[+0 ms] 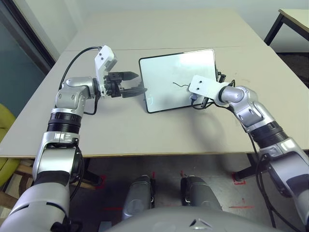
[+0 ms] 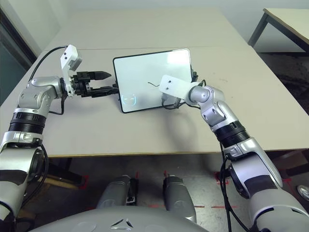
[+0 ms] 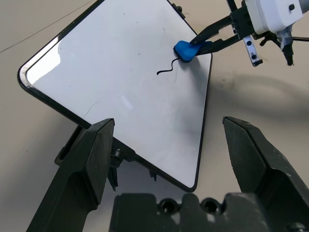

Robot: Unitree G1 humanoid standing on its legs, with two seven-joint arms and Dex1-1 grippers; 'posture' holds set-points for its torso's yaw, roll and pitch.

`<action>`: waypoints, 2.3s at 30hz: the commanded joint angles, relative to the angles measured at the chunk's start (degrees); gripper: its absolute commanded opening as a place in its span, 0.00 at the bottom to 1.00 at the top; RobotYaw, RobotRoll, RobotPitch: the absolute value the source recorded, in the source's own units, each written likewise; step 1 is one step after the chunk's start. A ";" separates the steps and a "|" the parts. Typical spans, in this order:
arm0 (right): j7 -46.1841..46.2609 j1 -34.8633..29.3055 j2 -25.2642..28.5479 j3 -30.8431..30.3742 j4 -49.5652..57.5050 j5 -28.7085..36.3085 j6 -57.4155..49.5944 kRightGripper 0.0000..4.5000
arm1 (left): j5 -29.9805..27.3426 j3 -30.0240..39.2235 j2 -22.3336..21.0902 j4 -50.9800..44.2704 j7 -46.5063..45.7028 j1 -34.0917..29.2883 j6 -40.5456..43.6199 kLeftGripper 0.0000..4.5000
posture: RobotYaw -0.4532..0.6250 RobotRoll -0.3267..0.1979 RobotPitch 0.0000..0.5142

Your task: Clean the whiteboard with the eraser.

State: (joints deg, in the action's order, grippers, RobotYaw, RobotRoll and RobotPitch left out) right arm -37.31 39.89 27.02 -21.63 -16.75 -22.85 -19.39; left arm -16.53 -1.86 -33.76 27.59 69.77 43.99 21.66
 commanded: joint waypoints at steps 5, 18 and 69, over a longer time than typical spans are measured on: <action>0.21 2.22 -3.41 -1.52 -3.97 -0.99 0.22 0.03 | 0.25 -0.11 -0.20 -0.11 0.24 0.27 -0.30 1.00 | 0.52 0.62 0.13; -0.30 4.51 -6.14 -0.88 -2.83 -0.41 1.47 0.03 | 0.16 0.01 -0.36 -0.55 0.06 -0.15 -0.11 1.00 | 0.53 0.62 0.13; -4.30 -5.35 8.57 0.53 5.98 -2.36 0.44 0.03 | -0.12 0.21 0.15 -3.55 -0.34 -1.86 2.26 1.00 | 0.50 0.62 0.20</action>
State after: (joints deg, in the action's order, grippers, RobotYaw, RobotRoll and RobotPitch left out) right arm -41.03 36.10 34.66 -21.65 -8.88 -24.84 -18.24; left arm -16.58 -1.16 -33.82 23.57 69.21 41.99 24.12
